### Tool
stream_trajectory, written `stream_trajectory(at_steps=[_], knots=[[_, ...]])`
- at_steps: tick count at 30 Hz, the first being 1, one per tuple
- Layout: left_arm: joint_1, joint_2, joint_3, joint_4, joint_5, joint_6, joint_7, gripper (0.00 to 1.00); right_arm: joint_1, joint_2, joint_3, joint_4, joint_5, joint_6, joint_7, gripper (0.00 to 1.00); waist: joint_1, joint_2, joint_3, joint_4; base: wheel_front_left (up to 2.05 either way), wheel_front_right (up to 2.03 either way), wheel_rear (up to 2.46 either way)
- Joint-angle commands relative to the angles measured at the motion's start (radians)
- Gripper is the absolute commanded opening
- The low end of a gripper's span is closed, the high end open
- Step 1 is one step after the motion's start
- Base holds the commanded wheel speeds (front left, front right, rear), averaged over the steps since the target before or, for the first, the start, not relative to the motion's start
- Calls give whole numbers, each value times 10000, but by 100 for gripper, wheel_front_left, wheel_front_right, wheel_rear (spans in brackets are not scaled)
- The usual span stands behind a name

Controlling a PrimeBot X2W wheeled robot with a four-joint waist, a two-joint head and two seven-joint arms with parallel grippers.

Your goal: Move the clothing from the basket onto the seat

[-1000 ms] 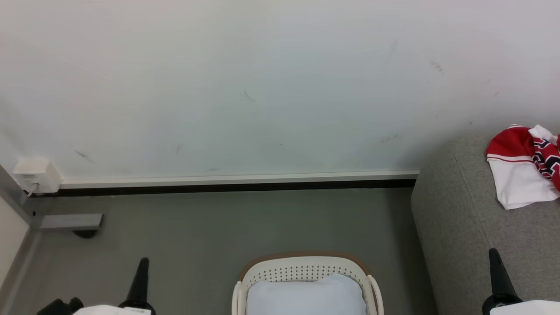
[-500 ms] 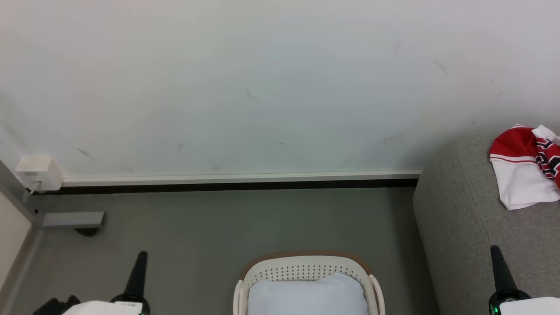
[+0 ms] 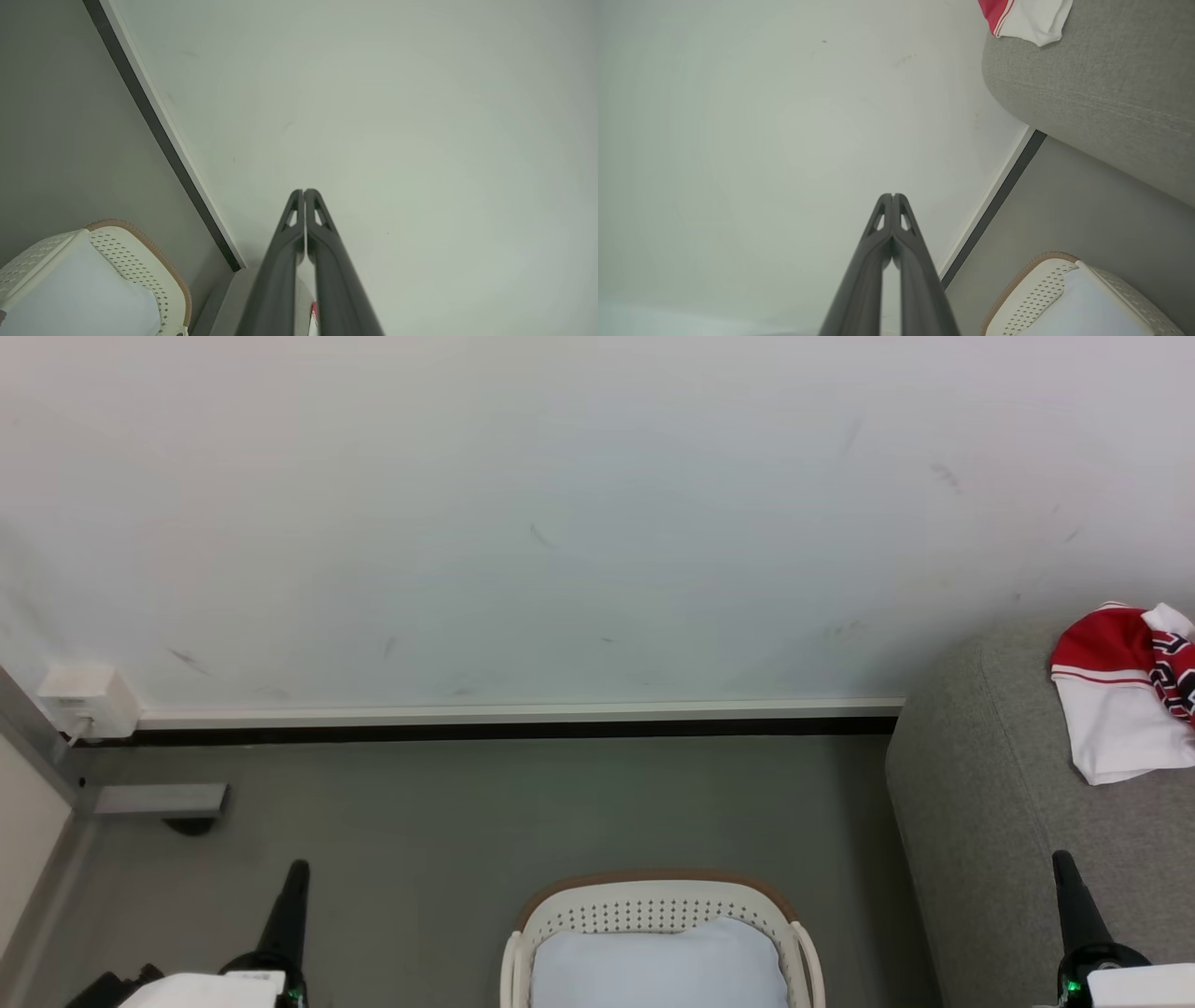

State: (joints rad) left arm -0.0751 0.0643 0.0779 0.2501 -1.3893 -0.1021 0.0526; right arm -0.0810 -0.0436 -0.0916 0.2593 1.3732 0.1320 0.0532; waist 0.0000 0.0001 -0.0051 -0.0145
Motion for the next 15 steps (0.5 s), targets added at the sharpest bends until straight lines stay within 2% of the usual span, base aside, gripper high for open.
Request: stream_trajectory(at_steps=[1, 15], knots=[[-184, -12, 66, -60, -257, -76, 90, 0, -188, -96, -47, -84, 264, -18, 90, 0, 0, -1, 4, 9, 0, 0, 0], [-277, -65, 231, -54, -1206, -190, 345, 0, -240, -101, -144, -122, 1263, -21, 346, 0, 0, -1, 34, 67, 0, 0, 0]])
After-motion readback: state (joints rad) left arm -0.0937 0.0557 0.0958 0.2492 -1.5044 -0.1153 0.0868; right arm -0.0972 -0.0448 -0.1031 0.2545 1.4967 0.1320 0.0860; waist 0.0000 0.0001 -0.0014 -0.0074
